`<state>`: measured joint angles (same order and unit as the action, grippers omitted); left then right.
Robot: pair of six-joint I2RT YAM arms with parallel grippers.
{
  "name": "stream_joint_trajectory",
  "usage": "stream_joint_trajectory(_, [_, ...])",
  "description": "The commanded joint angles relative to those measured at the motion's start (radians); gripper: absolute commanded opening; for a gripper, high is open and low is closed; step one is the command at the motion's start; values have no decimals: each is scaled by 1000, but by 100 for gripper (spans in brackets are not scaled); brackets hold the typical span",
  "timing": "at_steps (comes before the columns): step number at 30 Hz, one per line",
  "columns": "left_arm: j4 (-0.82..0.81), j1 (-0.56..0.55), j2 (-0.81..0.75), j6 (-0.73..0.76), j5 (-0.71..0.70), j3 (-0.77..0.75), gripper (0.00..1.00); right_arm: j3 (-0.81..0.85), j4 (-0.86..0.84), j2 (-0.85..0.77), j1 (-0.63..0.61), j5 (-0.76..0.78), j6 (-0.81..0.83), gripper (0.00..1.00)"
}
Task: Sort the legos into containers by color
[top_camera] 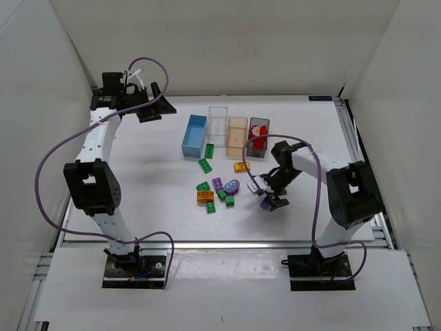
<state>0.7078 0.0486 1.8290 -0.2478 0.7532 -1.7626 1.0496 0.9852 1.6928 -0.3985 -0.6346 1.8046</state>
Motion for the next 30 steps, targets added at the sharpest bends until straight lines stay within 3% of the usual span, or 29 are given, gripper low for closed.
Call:
stream_joint_trajectory(1, [-1,2,3,5,25,-37,100,21,-43,21,10,29,-13,87])
stream_joint_trajectory(6, [2,2,16,8,15,-46,99,-13,-106,38,18,61,7,85])
stream_joint_trajectory(16, [24,2,44,13,-6,-74,99,-54,-166,50,20,93,50,71])
stream_joint_trajectory(21, [21,-10,27,15,-38,-48,99,-76,-168,21,23,76,61,48])
stream_joint_trajectory(24, [25,-10,18,25,12,-15,99,-42,-137,-10,23,32,26,32])
stream_joint_trajectory(30, [2,-45,-51,48,-23,71,100,196,-79,-39,13,-126,-229,20])
